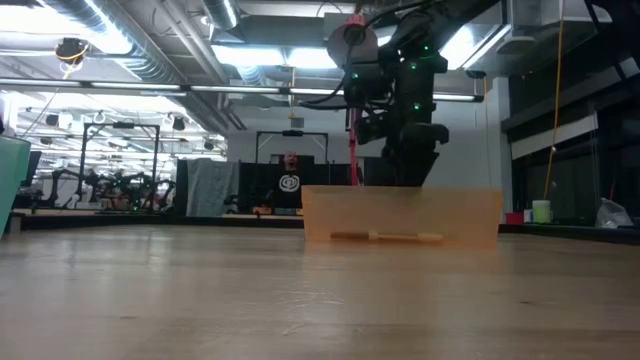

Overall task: Pick & Place Markers
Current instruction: Return to Home Position

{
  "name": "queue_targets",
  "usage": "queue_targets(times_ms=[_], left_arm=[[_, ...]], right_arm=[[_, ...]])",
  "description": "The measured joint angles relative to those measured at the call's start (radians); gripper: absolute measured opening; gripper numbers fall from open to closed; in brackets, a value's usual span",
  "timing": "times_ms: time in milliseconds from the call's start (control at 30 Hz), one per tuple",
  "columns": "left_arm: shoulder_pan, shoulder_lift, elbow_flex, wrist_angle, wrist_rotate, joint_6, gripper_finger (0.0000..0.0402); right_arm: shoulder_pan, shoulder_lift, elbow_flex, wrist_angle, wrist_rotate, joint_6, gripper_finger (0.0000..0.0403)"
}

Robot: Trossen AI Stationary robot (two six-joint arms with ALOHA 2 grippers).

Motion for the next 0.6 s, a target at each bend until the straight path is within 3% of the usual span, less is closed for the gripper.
queue_targets(times_ms=[167,400,600], left_arm=[[0.000,0.000,0.000,0.000,-0.056,0.001,0.0005],[0.000,0.000,0.000,0.000,-0.148,0.002,0.0004],[0.000,0.000,0.000,0.000,-0.161,0.056,0.0003]], right_arm=[[0.000,-0.008,0.000,0.000,-0.122,-0.001,0.0161],[0.010,-0.041,0.026,-0.001,-0.217,0.000,0.0092],[0.030,-0.107,0.053,0.005,-0.271,0.063,0.0034]])
